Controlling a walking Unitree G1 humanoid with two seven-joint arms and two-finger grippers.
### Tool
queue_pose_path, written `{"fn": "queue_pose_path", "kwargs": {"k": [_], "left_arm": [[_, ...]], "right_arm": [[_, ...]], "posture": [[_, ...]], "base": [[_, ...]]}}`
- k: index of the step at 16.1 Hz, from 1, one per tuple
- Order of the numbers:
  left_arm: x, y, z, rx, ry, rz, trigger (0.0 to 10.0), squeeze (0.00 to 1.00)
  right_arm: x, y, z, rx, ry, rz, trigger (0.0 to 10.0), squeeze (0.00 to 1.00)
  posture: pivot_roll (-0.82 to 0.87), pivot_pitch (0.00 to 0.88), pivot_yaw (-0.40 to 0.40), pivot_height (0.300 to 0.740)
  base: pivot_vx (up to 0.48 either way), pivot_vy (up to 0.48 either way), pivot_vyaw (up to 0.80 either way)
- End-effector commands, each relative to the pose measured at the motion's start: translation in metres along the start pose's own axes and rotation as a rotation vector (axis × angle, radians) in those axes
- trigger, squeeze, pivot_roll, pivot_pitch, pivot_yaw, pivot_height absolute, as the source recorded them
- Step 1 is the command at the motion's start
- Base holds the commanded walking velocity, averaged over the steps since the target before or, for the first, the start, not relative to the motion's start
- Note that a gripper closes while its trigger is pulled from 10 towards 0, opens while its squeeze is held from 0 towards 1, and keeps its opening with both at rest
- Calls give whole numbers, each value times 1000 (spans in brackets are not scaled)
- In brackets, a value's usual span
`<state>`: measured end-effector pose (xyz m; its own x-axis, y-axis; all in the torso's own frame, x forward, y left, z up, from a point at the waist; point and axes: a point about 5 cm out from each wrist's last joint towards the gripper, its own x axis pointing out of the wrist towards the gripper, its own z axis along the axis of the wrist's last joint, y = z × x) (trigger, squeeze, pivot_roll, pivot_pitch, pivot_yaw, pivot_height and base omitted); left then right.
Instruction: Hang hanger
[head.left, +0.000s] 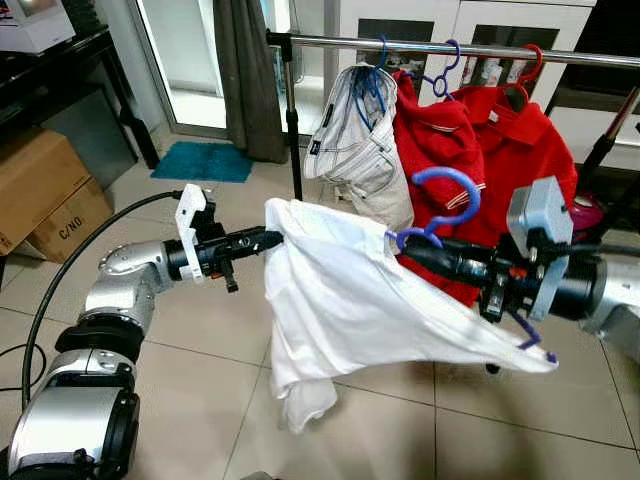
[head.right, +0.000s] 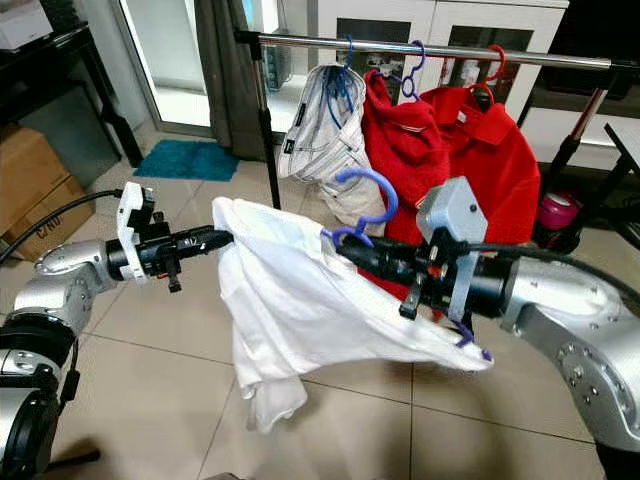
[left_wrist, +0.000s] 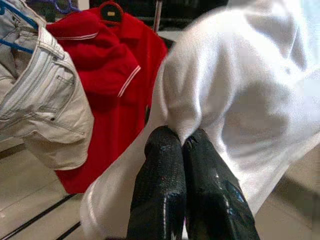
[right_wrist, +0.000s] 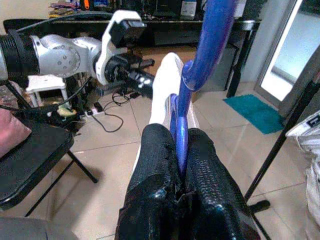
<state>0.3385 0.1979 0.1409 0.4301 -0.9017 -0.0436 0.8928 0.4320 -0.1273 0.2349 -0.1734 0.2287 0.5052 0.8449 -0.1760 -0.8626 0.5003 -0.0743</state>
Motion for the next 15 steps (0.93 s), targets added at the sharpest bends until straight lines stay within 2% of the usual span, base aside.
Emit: {"fn": "queue_pose_path", "kwargs": {"k": [1, 2, 3, 8, 10, 13, 15], "left_arm": [[-2, 2, 10, 17, -30, -5, 0, 0], [-5, 2, 10, 12, -35, -3, 0, 0], [-15, 2, 8, -2, -44, 4, 0, 0], [-33, 1, 4, 2, -1, 38, 0, 0], [-38, 6, 14, 24, -63, 97, 0, 0], [-40, 14, 42, 52, -216, 162, 0, 0], [-43, 20, 54, 84, -251, 233, 0, 0]], "right_arm": [[-3, 0, 5, -28, -5, -17, 10000, 0], [-4, -1, 2, -27, 11, -32, 10000, 0], [-6, -5, -5, -21, 40, -65, 10000, 0], [-8, -20, -13, -18, 84, -171, 10000, 0], [-9, -19, -18, -29, 126, -155, 10000, 0], [-8, -7, -34, -47, 228, -68, 10000, 0], [-8, 0, -36, -39, 239, -19, 10000, 0]], "posture": [[-289, 0, 87, 740], [-289, 0, 87, 740], [-283, 0, 82, 740], [-276, 0, 74, 740], [-277, 0, 70, 740], [-277, 0, 66, 740], [-277, 0, 69, 740]], "base": [[0, 0, 0], [0, 0, 0], [0, 0, 0], [0, 0, 0], [0, 0, 0], [0, 0, 0], [0, 0, 0]]}}
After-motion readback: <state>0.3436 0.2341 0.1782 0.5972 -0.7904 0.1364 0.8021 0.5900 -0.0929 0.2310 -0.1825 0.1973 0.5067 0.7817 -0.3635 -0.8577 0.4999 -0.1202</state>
